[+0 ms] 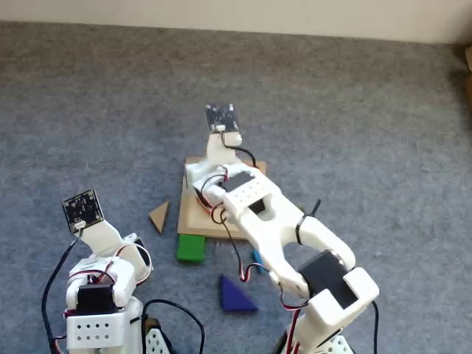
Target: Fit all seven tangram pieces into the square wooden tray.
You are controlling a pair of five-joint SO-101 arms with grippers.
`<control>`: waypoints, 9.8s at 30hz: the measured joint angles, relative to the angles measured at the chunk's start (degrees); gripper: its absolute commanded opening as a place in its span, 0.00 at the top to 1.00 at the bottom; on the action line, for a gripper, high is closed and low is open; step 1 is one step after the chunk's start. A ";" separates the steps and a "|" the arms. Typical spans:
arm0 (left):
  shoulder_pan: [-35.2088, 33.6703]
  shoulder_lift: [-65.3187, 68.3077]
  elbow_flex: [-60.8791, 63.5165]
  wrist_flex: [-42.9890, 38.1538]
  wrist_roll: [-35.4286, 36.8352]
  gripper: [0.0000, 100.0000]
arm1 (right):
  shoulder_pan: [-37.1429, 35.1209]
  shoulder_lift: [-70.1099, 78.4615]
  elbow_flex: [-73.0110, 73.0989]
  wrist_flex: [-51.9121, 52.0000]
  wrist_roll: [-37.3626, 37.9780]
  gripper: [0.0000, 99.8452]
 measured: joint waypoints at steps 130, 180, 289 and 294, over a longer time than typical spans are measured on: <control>0.00 -1.05 0.00 0.00 0.00 0.96 | 5.54 -11.43 15.03 40.00 -3.52 0.96; 0.00 -1.05 0.00 0.00 0.00 0.96 | 13.27 -10.73 8.62 29.89 -6.15 0.84; 0.00 -1.05 0.00 0.00 0.00 0.96 | -0.62 -19.78 8.70 14.68 -4.57 1.00; 0.00 -1.05 0.00 0.00 0.00 0.96 | -0.88 -13.98 8.70 14.68 -4.57 1.00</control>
